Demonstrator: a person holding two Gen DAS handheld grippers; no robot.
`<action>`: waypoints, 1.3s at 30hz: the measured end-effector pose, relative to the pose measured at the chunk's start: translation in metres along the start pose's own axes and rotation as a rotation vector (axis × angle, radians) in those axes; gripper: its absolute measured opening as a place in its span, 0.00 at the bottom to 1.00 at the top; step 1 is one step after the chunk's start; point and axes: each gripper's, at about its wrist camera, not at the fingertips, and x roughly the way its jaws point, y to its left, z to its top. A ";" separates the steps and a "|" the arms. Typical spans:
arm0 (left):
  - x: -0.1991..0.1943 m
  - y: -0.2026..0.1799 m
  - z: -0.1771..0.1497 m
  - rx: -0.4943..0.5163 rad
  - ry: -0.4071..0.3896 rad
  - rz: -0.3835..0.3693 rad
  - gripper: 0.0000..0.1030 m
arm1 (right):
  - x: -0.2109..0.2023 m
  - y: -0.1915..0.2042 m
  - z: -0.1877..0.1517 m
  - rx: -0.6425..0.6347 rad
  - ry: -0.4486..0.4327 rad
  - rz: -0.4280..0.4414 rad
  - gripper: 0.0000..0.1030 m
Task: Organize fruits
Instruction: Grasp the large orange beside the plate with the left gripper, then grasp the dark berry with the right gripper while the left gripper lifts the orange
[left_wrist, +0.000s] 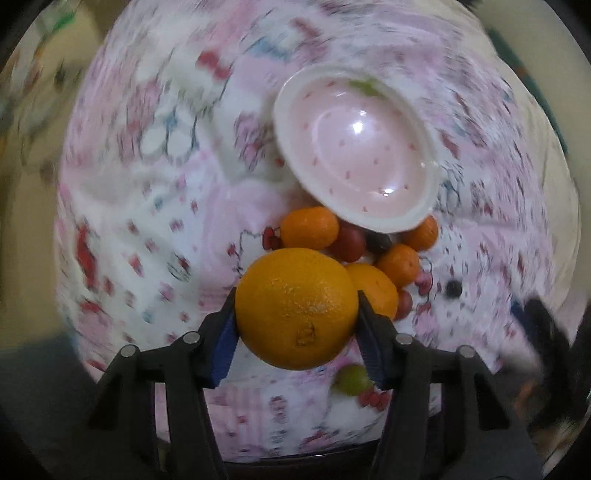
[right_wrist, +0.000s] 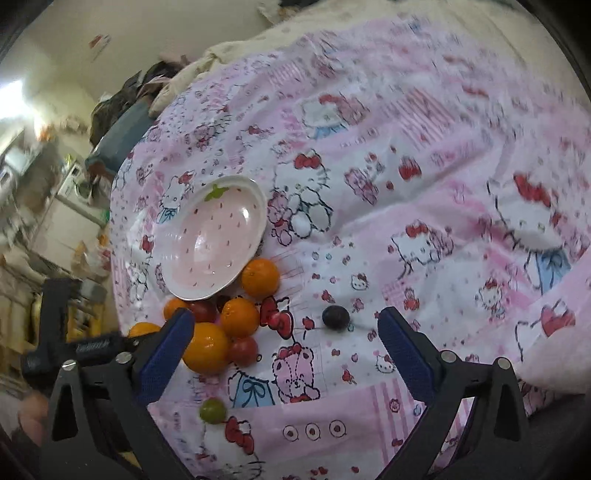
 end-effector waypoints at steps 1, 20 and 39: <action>-0.006 -0.001 0.000 0.029 -0.016 0.016 0.51 | 0.002 -0.003 0.002 0.007 0.012 -0.012 0.90; 0.004 0.044 0.001 -0.098 -0.041 -0.023 0.51 | 0.097 -0.011 0.005 -0.060 0.278 -0.214 0.43; -0.026 0.033 0.014 -0.088 -0.095 -0.086 0.51 | 0.049 0.015 0.019 -0.076 0.204 -0.079 0.25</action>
